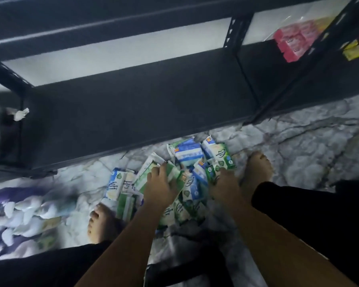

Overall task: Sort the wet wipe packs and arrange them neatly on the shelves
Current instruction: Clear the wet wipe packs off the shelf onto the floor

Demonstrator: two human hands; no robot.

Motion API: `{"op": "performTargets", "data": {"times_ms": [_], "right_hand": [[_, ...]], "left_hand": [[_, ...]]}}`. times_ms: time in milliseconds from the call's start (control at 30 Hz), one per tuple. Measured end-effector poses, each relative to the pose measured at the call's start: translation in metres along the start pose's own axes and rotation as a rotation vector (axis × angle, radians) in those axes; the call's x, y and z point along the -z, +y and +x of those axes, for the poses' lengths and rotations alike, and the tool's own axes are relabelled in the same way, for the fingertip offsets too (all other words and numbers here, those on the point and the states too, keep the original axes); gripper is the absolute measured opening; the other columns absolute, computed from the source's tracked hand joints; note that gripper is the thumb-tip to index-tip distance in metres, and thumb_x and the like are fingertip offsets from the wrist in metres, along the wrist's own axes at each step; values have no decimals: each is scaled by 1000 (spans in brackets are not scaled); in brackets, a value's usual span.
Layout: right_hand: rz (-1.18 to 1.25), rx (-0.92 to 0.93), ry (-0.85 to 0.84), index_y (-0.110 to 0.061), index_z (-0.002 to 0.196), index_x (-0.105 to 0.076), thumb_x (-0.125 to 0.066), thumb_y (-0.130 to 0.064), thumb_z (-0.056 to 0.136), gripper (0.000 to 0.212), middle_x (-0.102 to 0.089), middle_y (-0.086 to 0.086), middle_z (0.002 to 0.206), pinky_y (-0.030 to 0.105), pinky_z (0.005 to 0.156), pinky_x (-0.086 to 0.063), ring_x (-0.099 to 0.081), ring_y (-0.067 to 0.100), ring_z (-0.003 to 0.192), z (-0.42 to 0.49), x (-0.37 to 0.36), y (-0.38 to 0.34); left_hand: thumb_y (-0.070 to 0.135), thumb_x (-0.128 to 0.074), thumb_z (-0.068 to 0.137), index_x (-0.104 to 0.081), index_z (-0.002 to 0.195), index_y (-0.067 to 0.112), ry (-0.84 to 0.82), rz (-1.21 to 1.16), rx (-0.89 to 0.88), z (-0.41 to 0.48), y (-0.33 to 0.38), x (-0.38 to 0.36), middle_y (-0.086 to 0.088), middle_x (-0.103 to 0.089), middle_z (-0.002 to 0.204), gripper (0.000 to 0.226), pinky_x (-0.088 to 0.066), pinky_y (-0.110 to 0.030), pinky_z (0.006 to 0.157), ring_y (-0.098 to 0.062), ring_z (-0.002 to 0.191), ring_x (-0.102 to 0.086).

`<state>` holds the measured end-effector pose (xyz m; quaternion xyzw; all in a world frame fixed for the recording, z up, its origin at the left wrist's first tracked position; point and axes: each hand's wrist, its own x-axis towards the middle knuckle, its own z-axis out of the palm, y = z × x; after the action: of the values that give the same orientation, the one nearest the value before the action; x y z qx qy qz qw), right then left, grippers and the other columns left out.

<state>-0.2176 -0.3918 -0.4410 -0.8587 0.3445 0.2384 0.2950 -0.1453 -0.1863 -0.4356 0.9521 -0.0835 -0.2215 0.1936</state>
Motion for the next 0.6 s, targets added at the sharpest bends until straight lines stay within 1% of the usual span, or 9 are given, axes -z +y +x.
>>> {"op": "performTargets", "data": {"times_ms": [67, 100, 200, 267, 333, 400, 500, 567, 600], "right_hand": [[-25, -30, 29, -7, 145, -37, -67, -38, 85, 73, -48, 20, 132, 45, 97, -47, -53, 40, 118, -1, -3, -7], [-42, -32, 41, -9, 150, -30, -66, -37, 87, 78, -45, 21, 137, 46, 99, -45, -50, 41, 122, -1, -5, -9], [-52, -26, 44, -17, 159, -9, -65, -44, 87, 96, -31, 22, 150, 52, 109, -38, -37, 44, 133, 2, -11, -5], [-77, -14, 70, -21, 160, -5, -63, -48, 88, 96, -28, 21, 153, 54, 111, -35, -32, 45, 136, 0, -11, -7], [-105, 5, 110, -19, 159, -13, -59, -51, 90, 89, -28, 19, 155, 52, 111, -33, -29, 42, 139, -5, -4, -14], [-72, -1, 127, -19, 154, -26, -59, -51, 89, 80, -31, 16, 153, 49, 109, -36, -32, 39, 139, -8, 8, -26], [-13, 72, 187, -19, 139, -48, -58, -46, 86, 60, -48, 15, 135, 42, 100, -46, -47, 37, 124, -15, 38, -50], [23, 132, 244, -19, 133, -56, -60, -39, 85, 52, -54, 11, 126, 38, 94, -49, -53, 34, 117, -22, 65, -66], [39, 158, 286, -18, 130, -59, -63, -35, 85, 48, -57, 9, 124, 36, 92, -50, -56, 32, 114, -26, 79, -74]], "left_hand": [[40, -54, 94, -41, 147, 13, 2, -15, -39, 1, -6, -5, -12, -51, 130, 60, -49, -44, 86, -32, 116, -48], [41, -53, 93, -44, 145, 12, 12, -18, -57, 1, -10, -8, -12, -52, 127, 60, -51, -44, 85, -32, 113, -49], [45, -48, 90, -46, 141, 12, 42, -6, -65, 3, -14, -10, -10, -54, 124, 61, -50, -43, 85, -30, 111, -50], [46, -48, 91, -43, 142, 14, 30, 11, -49, 3, -11, -7, -8, -52, 127, 60, -49, -41, 87, -27, 114, -48], [42, -52, 91, -41, 144, 15, 43, 0, -31, 2, -6, -2, -8, -51, 130, 61, -47, -42, 91, -27, 116, -47], [37, -56, 89, -42, 144, 15, 75, -31, -10, 2, 3, 9, -9, -52, 130, 60, -46, -43, 94, -29, 117, -47], [37, -51, 85, -43, 142, 16, 72, -22, -41, 6, 27, 40, -10, -51, 132, 61, -45, -44, 98, -32, 121, -47], [37, -51, 85, -42, 143, 16, 103, -2, -102, 5, 47, 65, -10, -50, 134, 62, -44, -45, 100, -34, 123, -45], [35, -52, 86, -42, 143, 17, 142, 13, -134, 3, 57, 80, -9, -51, 133, 61, -45, -46, 98, -34, 122, -45]]}}
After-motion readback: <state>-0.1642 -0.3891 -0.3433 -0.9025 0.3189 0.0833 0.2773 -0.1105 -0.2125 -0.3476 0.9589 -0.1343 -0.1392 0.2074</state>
